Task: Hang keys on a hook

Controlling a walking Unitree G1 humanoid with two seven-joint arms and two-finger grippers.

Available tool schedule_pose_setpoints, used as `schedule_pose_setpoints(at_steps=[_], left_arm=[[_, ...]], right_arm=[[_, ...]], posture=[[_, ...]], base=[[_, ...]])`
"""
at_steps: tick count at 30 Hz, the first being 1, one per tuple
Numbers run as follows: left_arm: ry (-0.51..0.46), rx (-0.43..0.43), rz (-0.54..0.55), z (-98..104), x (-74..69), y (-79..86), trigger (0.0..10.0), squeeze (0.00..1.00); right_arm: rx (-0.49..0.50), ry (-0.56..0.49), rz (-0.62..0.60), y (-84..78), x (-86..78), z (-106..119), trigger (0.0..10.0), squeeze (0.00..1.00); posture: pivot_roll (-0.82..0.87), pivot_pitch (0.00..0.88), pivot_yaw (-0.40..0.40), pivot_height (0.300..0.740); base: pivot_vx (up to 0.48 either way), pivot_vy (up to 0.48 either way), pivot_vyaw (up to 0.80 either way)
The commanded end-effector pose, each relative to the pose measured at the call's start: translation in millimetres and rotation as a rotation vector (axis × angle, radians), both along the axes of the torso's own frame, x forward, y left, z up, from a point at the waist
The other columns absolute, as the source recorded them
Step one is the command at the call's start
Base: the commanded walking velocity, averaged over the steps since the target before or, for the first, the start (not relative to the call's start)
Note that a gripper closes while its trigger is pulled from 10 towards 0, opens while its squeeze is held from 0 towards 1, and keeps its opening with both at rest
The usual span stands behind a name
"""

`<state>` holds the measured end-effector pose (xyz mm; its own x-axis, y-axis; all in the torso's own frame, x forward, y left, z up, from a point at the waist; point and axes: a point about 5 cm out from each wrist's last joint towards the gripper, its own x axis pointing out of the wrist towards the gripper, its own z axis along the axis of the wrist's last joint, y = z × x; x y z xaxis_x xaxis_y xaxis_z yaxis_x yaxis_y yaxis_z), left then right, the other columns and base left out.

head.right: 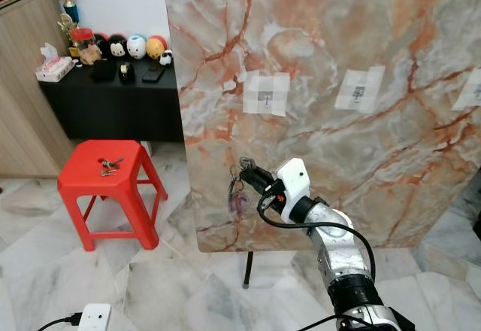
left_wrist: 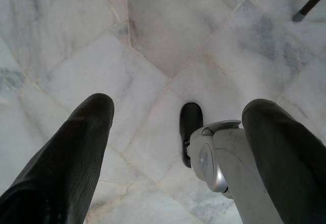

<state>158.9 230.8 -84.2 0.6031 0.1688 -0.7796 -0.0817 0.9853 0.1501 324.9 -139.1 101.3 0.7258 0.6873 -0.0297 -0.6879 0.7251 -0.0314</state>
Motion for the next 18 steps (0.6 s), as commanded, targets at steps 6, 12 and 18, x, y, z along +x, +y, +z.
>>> schedule_pose_setpoints(at_steps=[6,12,18], left_arm=[[0.000,0.009,-0.007,-0.7,0.1,-3.2,10.0,0.00],[0.003,0.009,-0.005,-1.1,-1.5,-2.5,10.0,0.00],[0.004,0.010,-0.004,-1.2,-2.8,-0.8,10.0,0.00]], right_arm=[[-0.006,-0.043,0.001,2.0,5.5,9.8,10.0,0.00],[-0.002,-0.044,0.009,3.7,5.3,9.7,10.0,0.00],[0.002,-0.043,0.022,5.8,4.4,9.4,10.0,0.00]], posture=[[0.10,0.000,-0.041,0.740],[0.10,0.000,-0.041,0.740],[0.10,0.000,-0.042,0.740]], base=[[0.321,0.000,0.00],[0.321,0.000,0.00],[0.325,0.000,0.00]])
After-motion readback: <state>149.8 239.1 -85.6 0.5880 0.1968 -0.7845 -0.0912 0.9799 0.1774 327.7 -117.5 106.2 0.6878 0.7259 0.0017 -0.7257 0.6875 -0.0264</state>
